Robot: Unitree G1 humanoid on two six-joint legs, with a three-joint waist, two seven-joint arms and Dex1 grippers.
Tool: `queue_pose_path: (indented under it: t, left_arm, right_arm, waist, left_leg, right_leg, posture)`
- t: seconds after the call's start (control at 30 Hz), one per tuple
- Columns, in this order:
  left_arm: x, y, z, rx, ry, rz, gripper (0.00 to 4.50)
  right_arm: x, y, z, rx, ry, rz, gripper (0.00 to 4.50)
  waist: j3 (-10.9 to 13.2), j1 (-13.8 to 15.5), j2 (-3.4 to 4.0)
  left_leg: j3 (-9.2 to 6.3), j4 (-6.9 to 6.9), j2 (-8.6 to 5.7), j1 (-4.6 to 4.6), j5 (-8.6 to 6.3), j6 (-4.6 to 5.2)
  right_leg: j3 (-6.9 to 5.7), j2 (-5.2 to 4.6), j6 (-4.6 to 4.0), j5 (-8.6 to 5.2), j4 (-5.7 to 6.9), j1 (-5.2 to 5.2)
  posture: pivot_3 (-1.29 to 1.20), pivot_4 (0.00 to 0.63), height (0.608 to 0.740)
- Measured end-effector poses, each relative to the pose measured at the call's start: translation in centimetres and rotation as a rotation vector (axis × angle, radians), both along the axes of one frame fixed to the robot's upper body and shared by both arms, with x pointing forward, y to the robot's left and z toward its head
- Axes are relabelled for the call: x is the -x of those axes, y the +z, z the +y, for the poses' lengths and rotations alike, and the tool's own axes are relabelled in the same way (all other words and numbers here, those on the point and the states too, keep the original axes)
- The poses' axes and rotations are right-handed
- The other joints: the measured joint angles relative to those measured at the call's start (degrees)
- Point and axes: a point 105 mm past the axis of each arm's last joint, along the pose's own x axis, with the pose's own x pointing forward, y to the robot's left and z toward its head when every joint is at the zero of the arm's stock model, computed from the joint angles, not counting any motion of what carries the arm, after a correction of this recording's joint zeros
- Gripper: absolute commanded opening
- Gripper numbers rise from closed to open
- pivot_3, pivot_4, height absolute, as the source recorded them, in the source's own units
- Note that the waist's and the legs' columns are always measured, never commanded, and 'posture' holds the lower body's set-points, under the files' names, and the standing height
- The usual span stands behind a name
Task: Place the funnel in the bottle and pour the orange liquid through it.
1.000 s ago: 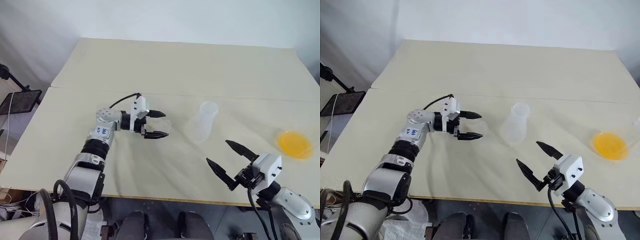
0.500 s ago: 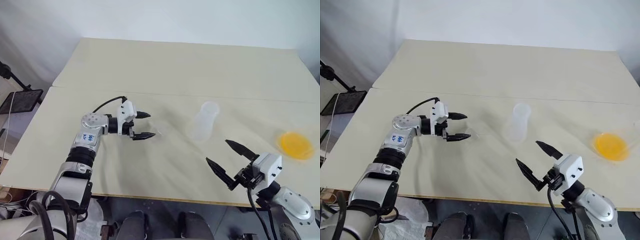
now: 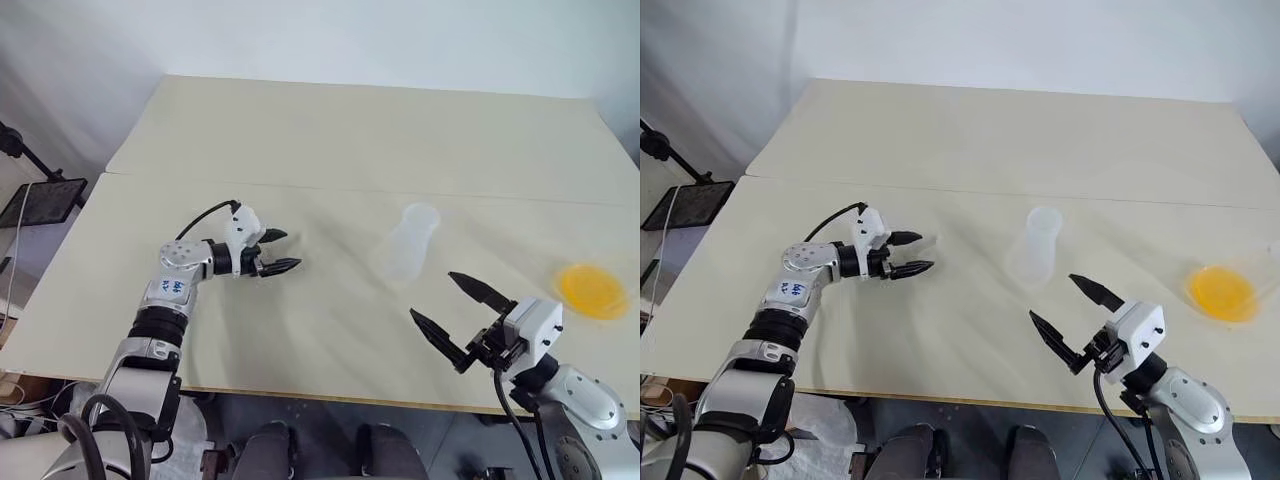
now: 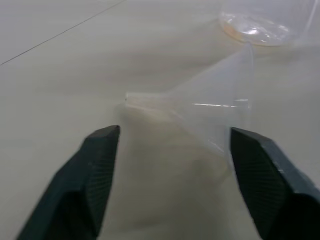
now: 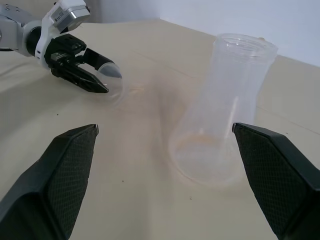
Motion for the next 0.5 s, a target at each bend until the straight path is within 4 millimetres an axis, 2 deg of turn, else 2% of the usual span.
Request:
queue_pose_path:
  t: [0.27, 0.5]
  left_arm:
    - [-0.1, 0.3, -0.4, 0.033, 0.022, 0.004, 0.02]
    - [0.1, 1.1, -0.3, 0.086, 0.02, -0.001, 0.02]
  right_arm:
    - [0.1, -0.1, 0.0, 0.001, 0.0, 0.008, 4.5]
    - [0.5, 0.1, 0.2, 0.039, 0.039, 0.012, 4.5]
  waist:
    - [0.0, -0.06, 0.0]
    - [0.0, -0.04, 0.0]
  left_leg:
    - [0.01, 0.0, 0.01, 0.0, 0.0, -0.01]
    - [0.01, 0.0, 0.01, 0.0, 0.0, -0.01]
  right_leg:
    - [0.0, 0.01, 0.0, 0.0, 0.0, 0.0]
    - [0.0, 0.01, 0.0, 0.0, 0.0, 0.0]
  posture:
    - [0.0, 0.15, 0.74]
    - [0.0, 0.15, 0.74]
